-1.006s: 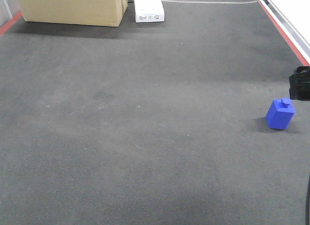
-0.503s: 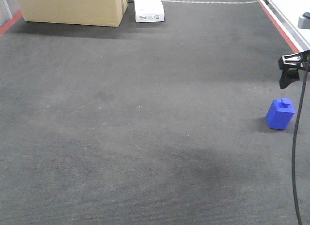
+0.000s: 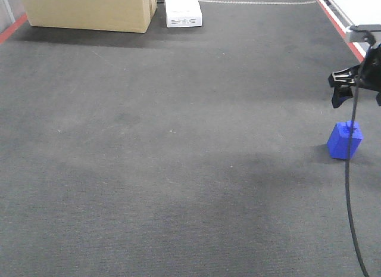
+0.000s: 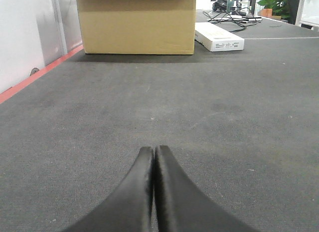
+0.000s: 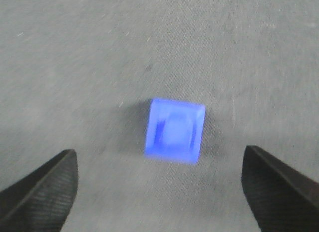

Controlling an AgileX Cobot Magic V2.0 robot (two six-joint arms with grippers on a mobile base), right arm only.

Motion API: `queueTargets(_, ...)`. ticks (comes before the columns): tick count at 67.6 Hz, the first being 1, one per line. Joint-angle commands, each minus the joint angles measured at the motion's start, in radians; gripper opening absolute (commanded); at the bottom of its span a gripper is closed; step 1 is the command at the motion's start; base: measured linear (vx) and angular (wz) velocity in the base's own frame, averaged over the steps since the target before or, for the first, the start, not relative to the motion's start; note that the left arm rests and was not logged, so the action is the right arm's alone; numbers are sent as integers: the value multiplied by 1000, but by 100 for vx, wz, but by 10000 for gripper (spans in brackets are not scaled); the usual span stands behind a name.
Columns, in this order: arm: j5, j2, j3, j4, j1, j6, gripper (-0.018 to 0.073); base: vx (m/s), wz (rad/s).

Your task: Pour parts from conveyor to right shelf

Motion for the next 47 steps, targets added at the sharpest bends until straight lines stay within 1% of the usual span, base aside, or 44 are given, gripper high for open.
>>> queueTargets(1,39,-5,-75,-34,-5,-8,615,0,0)
queueTargets(13,25,75,-128,-54,-5,-8,611,0,0)
queueTargets(26,23,126,-128,-54,-10,-8,610,0,0)
queueTargets(37,22,157,-128,-39,-36,7,608,0,0)
queueTargets(47,18,186,-128,14,-65,5,598,0,0)
